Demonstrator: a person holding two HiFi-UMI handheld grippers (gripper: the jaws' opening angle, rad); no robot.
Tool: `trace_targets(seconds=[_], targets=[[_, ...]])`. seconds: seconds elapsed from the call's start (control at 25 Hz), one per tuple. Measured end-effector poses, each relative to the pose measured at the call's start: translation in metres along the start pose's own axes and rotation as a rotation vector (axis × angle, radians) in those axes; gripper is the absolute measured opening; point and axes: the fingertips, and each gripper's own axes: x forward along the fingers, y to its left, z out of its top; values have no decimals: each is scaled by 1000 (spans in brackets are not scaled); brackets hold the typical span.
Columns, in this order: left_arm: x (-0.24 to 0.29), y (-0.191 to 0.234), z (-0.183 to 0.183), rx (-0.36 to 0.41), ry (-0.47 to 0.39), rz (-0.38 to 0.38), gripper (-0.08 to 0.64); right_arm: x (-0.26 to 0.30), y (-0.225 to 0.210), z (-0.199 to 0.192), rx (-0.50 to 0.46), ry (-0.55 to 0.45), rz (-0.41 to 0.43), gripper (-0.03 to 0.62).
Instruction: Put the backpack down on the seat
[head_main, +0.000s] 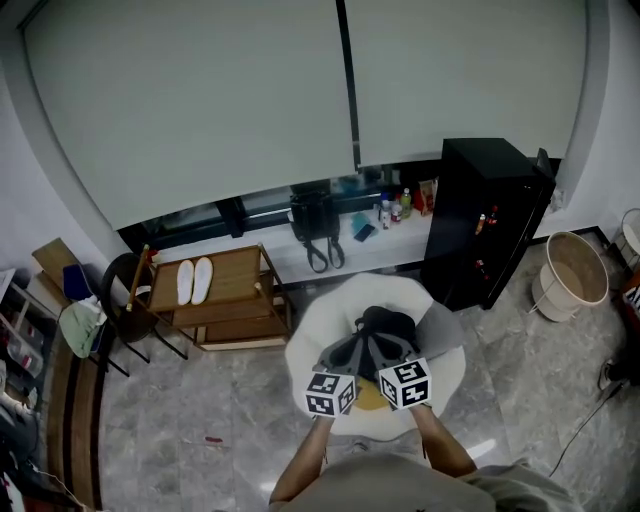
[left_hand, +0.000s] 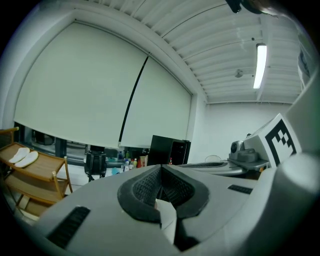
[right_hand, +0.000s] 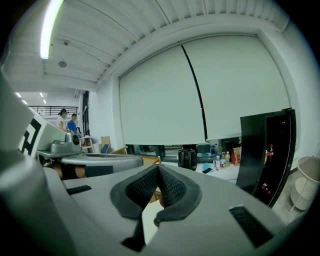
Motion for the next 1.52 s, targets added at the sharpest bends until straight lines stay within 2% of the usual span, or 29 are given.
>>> trace_targets(seconds=[0.28, 0.6, 0.88, 1.2, 1.52], targets=[[-13, -32, -11, -16, 12, 16, 31, -38, 8, -16, 6, 27, 40, 26], [-32, -110, -39, -22, 45, 6, 31, -127, 0, -41, 17, 48, 18, 26], [-67, -167, -61, -29, 49, 14, 31, -193, 6, -67, 35, 64, 13, 26], [-115, -218, -64, -13, 20, 41, 31, -259, 31, -65, 18, 4, 33, 26], [-171, -281, -82, -21, 19, 60, 31, -338, 57, -77, 22, -6, 39, 26]])
